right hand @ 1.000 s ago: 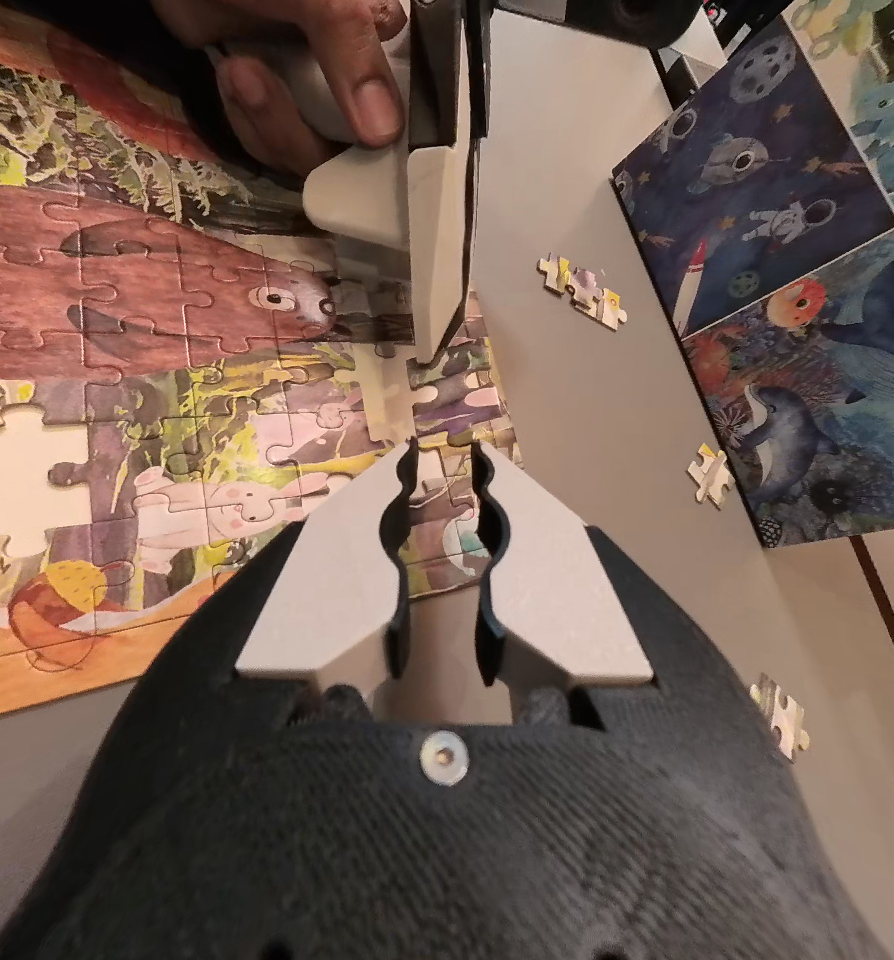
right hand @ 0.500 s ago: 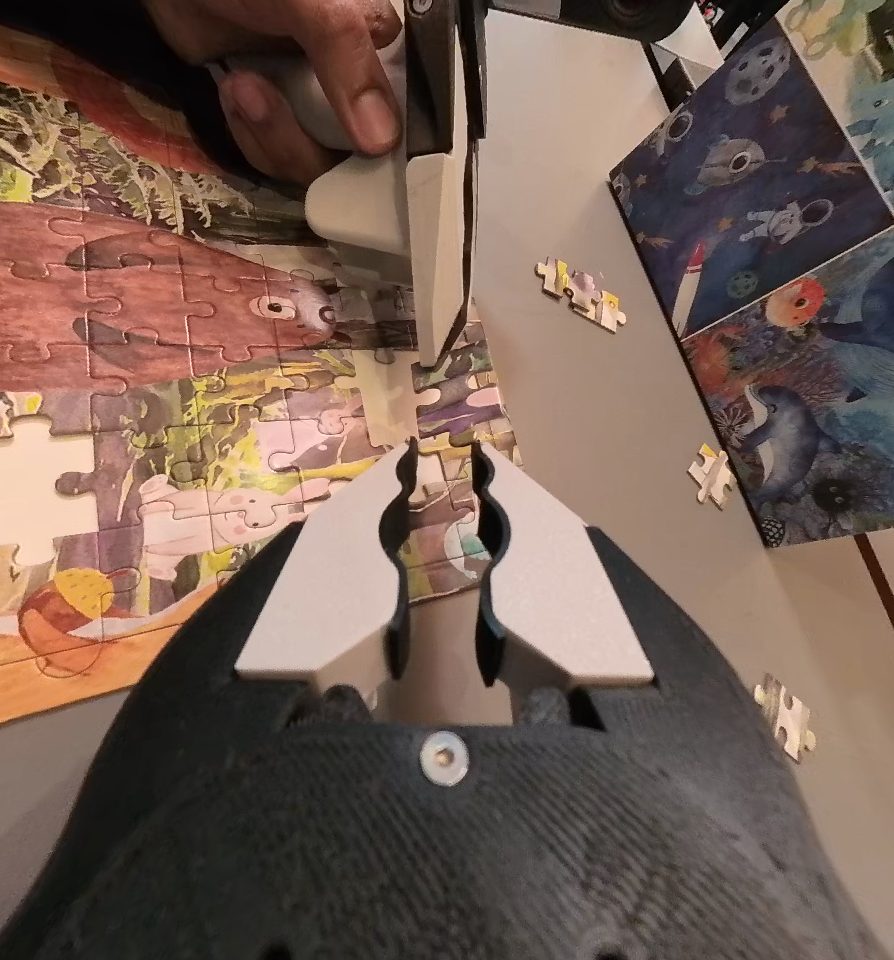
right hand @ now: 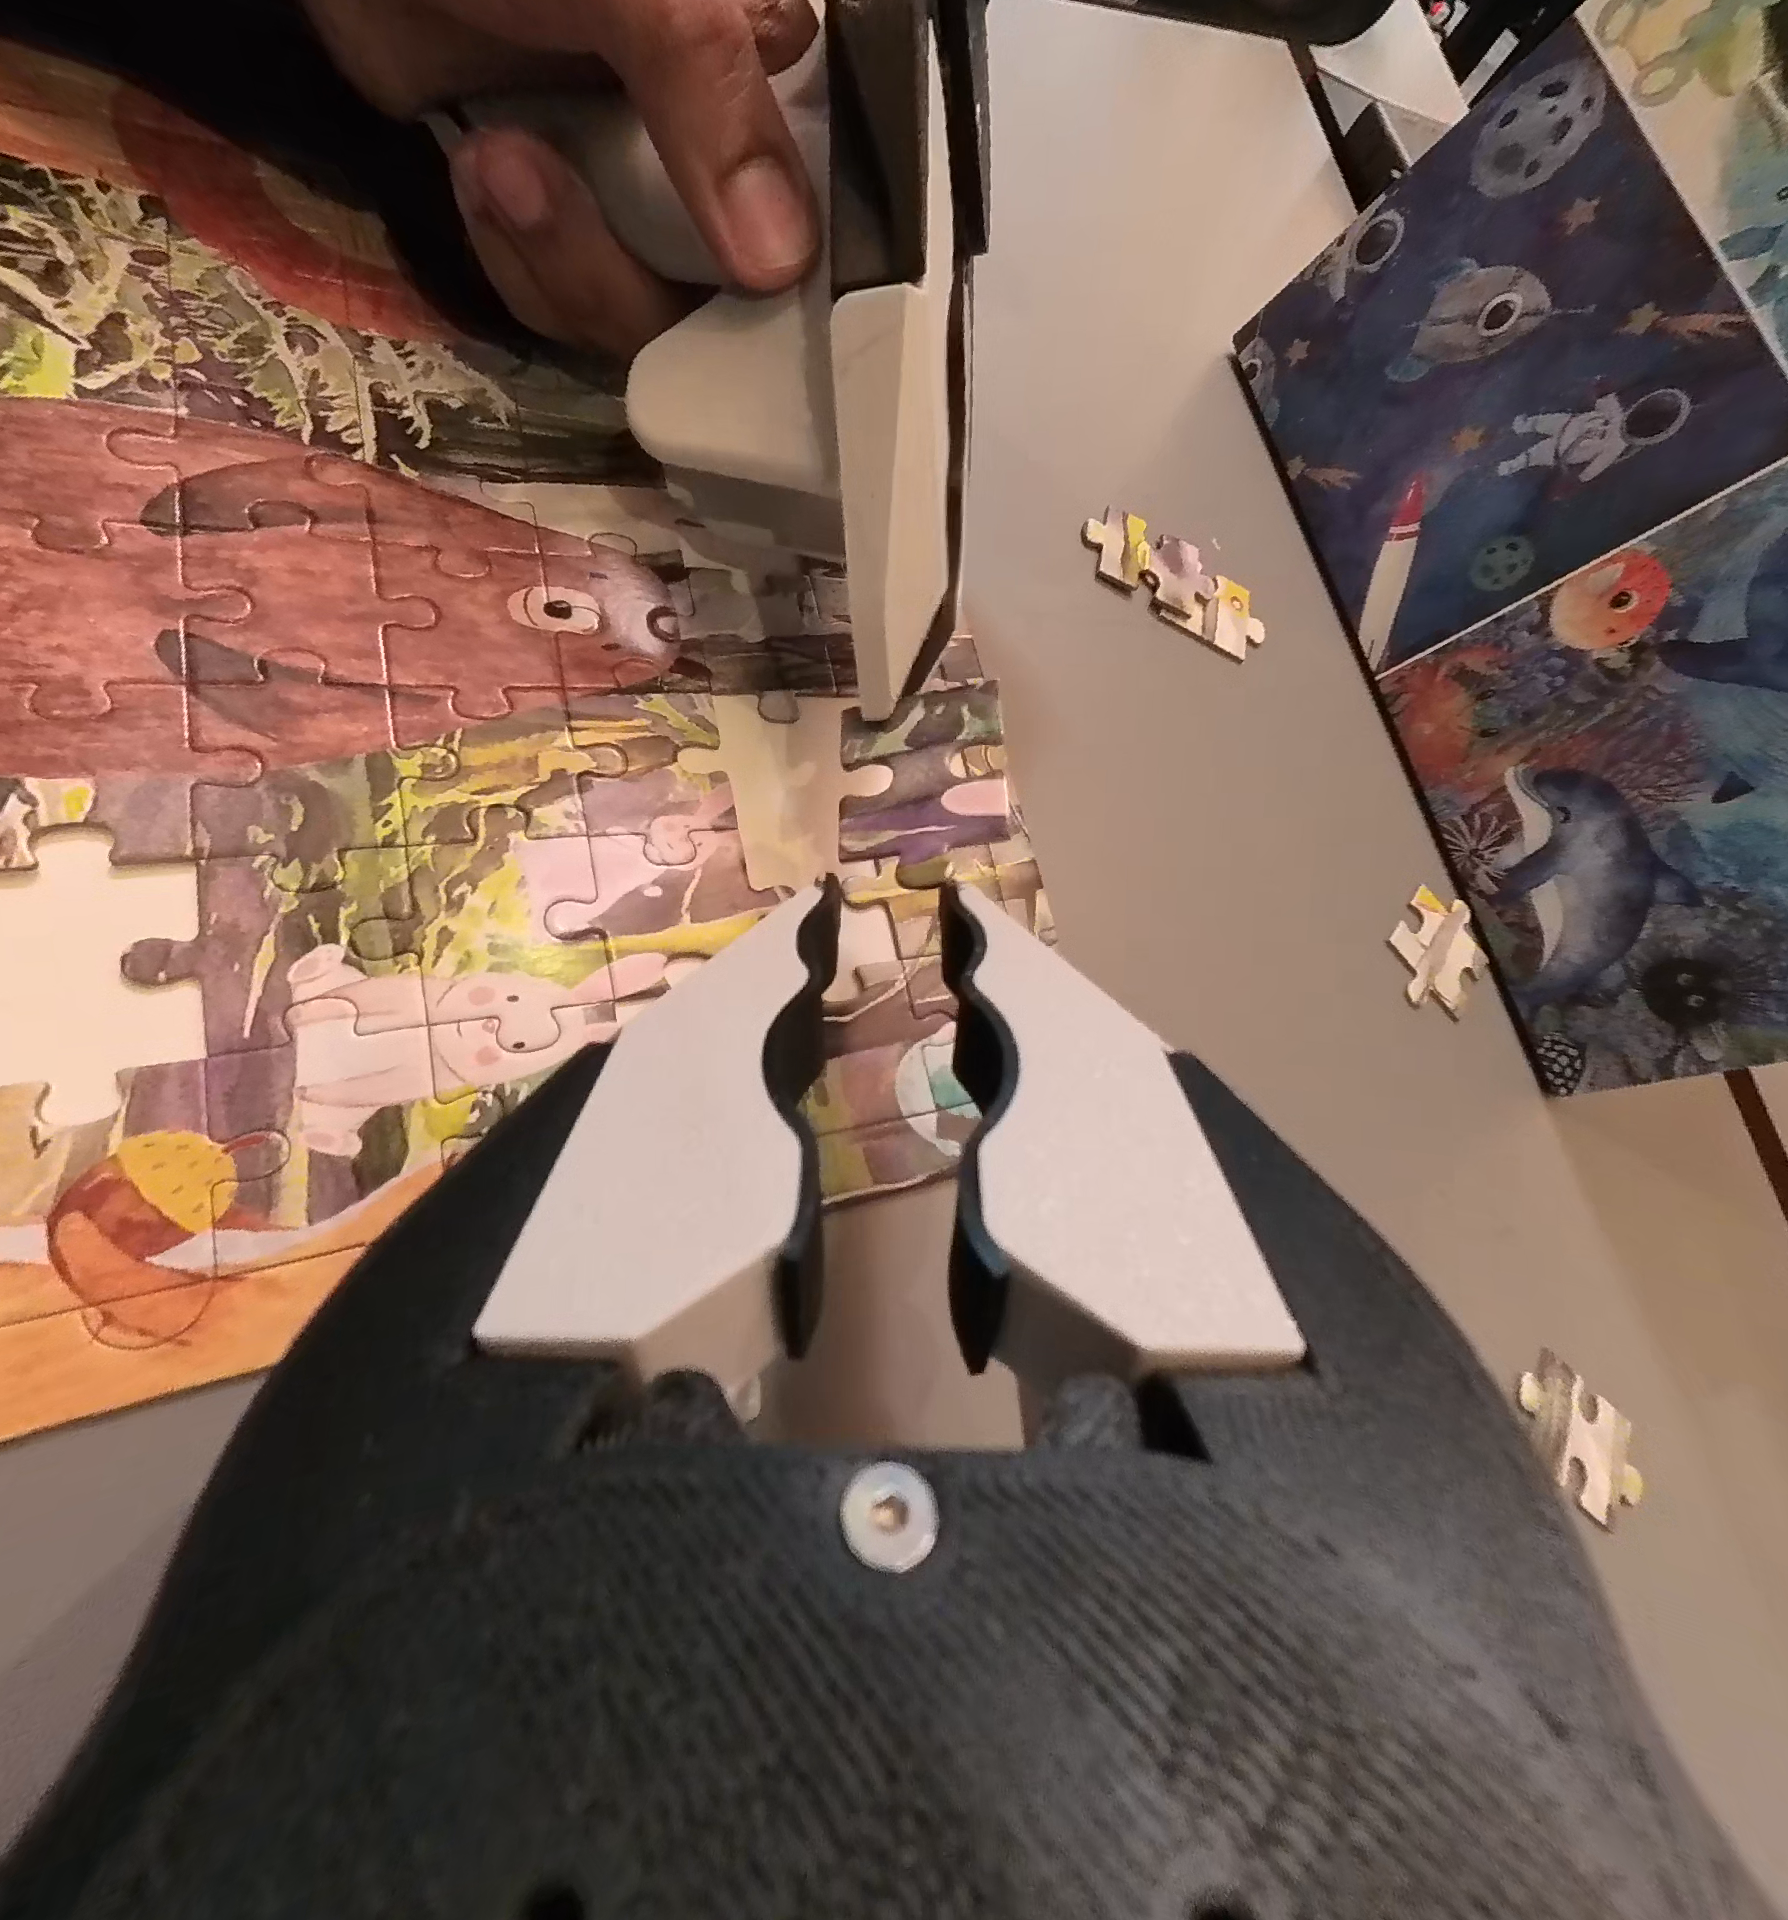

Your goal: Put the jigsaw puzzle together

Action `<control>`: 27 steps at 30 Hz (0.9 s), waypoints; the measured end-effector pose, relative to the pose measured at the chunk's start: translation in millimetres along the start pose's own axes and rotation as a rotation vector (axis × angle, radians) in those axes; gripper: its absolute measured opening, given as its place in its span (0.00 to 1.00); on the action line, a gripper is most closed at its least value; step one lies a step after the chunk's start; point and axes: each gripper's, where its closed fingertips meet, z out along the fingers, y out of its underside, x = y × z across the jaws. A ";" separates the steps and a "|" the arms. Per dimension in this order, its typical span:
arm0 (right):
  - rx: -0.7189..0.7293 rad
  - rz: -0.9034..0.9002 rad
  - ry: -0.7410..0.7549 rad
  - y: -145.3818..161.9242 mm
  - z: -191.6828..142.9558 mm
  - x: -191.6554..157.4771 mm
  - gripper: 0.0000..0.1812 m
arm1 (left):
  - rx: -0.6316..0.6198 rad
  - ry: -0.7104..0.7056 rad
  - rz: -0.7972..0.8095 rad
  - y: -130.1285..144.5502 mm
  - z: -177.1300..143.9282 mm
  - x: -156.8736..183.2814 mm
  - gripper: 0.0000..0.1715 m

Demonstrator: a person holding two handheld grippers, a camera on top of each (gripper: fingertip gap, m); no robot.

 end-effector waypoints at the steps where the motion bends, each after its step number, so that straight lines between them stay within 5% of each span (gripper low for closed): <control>1: -0.001 -0.001 -0.001 0.1 0.2 -0.3 0.09 | 0.002 -0.001 0.000 -0.3 -0.3 -0.2 0.00; 17: 0.056 -0.066 -0.111 -19.8 5.2 -30.0 0.09 | 0.098 0.032 -0.005 -15.6 -10.7 2.0 0.00; 27: 0.110 0.066 0.025 -22.2 -15.7 9.0 0.16 | 0.120 0.074 -0.016 -19.5 -14.3 7.0 0.00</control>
